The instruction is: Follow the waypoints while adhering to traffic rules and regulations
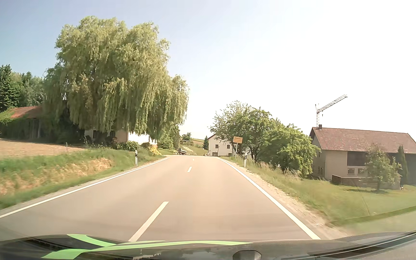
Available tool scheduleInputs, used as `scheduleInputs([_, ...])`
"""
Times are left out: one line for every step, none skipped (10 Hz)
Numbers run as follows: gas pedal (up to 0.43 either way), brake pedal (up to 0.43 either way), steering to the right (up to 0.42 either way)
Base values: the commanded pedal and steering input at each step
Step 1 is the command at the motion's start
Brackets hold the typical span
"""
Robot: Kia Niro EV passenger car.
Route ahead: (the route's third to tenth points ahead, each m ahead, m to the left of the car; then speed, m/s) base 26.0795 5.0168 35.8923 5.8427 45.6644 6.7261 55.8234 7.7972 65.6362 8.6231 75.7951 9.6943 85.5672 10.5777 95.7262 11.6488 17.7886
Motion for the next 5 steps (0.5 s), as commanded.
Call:
scheduleInputs([0.118,0.0,-0.02])
scheduleInputs([0.118,0.0,-0.022])
scheduleInputs([0.0,0.0,-0.024])
scheduleInputs([0.0,0.0,-0.025])
scheduleInputs([0.0,0.0,-0.025])
